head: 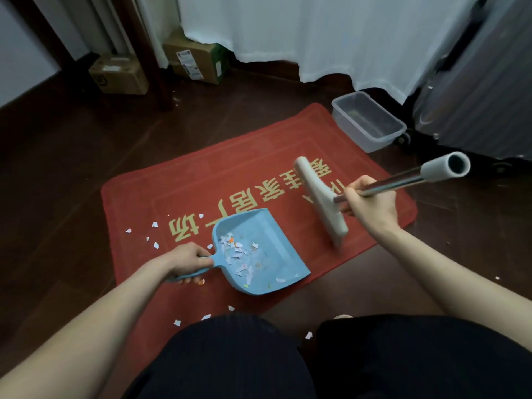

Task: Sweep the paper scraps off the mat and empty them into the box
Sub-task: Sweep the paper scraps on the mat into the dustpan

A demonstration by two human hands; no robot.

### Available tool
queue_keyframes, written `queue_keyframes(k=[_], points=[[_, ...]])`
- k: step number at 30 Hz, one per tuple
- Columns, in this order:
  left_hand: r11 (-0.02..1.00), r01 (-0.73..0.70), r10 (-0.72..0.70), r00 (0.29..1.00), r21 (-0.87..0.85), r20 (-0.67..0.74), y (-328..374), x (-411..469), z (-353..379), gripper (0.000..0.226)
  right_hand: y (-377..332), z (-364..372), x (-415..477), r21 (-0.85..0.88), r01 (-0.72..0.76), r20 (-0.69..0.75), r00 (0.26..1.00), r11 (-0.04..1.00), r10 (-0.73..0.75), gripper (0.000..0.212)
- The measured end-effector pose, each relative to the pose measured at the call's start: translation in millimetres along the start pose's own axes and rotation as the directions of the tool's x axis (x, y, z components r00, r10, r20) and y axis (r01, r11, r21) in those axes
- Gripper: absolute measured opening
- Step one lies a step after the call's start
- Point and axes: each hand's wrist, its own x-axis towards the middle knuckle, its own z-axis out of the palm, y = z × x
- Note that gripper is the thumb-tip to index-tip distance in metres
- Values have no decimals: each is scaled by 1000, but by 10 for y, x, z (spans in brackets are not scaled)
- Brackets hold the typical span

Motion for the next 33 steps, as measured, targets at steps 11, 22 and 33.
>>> queue_keyframes(k=[11, 22, 33], points=[[998, 0, 0, 1000, -58, -2, -33, -36, 2, 27, -277, 397, -99, 270, -92, 105, 992, 958, 66, 13], [991, 3, -18, 993, -130, -115, -306, -362, -144, 29, -582, 172, -57, 213, -49, 139, 990, 976, 19, 9], [993, -70, 54, 986, -100, -159, -598, -482, -268, 24, -1174, 191, -398, -14, -43, 461, 886, 999, 45, 7]])
